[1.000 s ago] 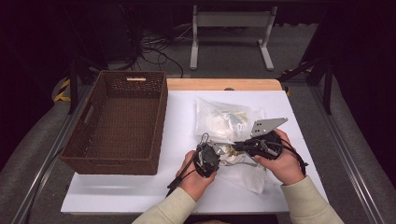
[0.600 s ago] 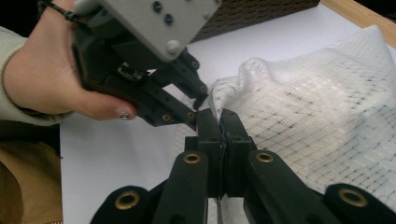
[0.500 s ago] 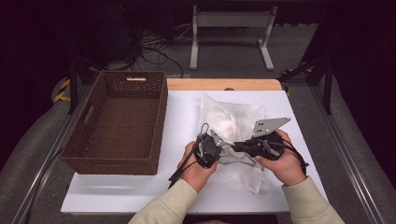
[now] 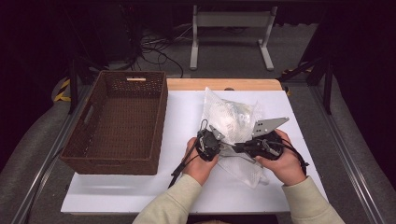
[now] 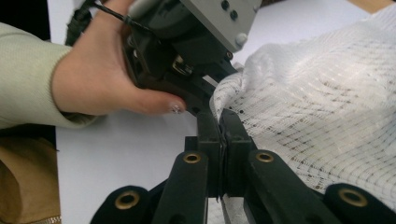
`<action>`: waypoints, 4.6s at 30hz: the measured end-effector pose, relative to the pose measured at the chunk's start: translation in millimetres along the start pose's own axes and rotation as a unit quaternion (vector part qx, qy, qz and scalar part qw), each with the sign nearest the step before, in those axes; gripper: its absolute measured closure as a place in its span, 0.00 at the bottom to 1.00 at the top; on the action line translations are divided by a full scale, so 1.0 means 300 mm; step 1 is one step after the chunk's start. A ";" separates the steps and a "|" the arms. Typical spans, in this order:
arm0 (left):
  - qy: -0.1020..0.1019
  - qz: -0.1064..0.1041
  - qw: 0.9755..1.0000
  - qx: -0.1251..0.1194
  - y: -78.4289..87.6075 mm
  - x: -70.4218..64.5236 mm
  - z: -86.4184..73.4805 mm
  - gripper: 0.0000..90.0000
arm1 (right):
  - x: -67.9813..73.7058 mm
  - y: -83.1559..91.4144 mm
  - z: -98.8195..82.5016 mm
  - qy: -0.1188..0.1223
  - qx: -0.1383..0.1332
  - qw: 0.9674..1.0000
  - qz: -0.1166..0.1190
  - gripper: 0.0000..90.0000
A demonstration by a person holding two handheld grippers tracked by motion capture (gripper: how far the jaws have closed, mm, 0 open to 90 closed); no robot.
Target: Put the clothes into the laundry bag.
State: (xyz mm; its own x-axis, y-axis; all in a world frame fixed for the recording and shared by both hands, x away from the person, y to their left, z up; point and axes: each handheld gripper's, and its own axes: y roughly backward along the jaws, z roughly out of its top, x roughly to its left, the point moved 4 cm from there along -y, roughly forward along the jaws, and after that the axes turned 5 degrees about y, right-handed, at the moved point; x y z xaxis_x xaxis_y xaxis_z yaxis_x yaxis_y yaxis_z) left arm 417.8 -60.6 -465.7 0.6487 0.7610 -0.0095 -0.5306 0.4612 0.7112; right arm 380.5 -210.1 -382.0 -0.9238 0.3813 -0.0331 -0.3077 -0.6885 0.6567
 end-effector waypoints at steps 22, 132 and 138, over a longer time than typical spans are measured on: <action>-0.011 -0.031 0.999 0.012 0.209 0.069 -0.165 0.48 | 0.013 0.047 -0.026 0.002 -0.004 0.999 -0.048 0.82; -0.033 -0.075 0.995 0.049 0.144 0.061 -0.217 0.46 | 0.171 0.040 -0.223 0.011 0.118 0.992 0.032 1.00; -0.052 -0.078 0.994 0.062 0.148 0.040 -0.219 0.98 | 0.168 0.060 -0.215 0.009 0.103 0.994 0.027 1.00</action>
State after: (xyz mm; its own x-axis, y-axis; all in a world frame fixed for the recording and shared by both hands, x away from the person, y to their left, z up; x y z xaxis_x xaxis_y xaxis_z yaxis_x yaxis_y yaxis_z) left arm 366.0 -0.9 -480.4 0.7742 0.6303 -0.0575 -0.3519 0.5043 0.7886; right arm 313.8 -243.2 -420.4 -0.9423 0.3348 -0.0058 -0.2059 -0.5655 0.7986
